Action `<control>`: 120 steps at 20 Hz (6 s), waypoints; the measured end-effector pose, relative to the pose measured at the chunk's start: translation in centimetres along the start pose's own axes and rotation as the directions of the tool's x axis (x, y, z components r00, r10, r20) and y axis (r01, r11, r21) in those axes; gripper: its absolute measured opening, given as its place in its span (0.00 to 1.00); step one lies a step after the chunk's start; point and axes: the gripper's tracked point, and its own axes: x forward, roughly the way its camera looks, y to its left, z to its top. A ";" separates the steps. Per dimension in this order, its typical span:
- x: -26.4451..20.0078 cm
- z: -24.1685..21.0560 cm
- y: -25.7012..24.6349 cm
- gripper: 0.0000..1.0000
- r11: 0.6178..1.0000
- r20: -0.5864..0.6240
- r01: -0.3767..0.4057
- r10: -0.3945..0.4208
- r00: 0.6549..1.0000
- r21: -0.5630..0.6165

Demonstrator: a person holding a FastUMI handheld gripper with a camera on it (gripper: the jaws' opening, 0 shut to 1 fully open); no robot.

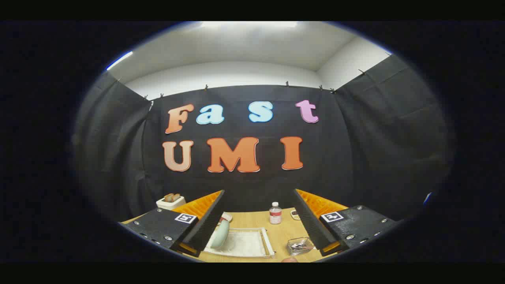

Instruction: Take the plate from the dish rack, then take the spoon from the basket and place it into the plate.

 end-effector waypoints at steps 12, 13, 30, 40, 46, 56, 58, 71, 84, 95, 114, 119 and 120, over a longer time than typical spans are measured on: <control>-1.1 -0.6 -0.3 0.99 0.995 -0.094 0.093 -0.090 0.991 0.025; -1.2 -0.6 -0.3 0.99 0.995 -0.104 0.097 -0.094 0.990 0.026; 0.7 -5.4 1.4 0.99 0.999 -0.233 0.043 -0.044 0.971 -0.010; 4.0 -12.9 5.6 0.99 0.998 -0.420 -0.043 0.055 0.906 0.036; 6.3 -17.8 7.8 0.99 0.998 -0.518 -0.057 0.063 0.853 0.028; 9.9 -24.1 9.4 0.96 0.999 -0.653 -0.028 0.010 0.758 -0.018; 9.7 -26.0 9.2 0.93 0.999 -0.706 -0.021 -0.008 0.708 -0.032; 11.0 -26.7 8.8 0.23 0.983 -0.743 0.062 -0.171 0.647 -0.171; 11.3 -21.1 8.0 0.22 0.972 -0.651 0.088 -0.213 0.729 -0.219; 5.4 -16.7 4.2 0.23 0.979 -0.672 0.186 -0.081 0.736 0.086; -12.3 -25.0 2.1 0.22 0.763 -0.732 0.339 0.246 0.635 0.550; -13.8 -28.7 3.2 0.23 0.762 -0.754 0.331 0.296 0.587 0.557; -13.7 -29.5 3.3 0.23 0.759 -0.761 0.341 0.296 0.577 0.554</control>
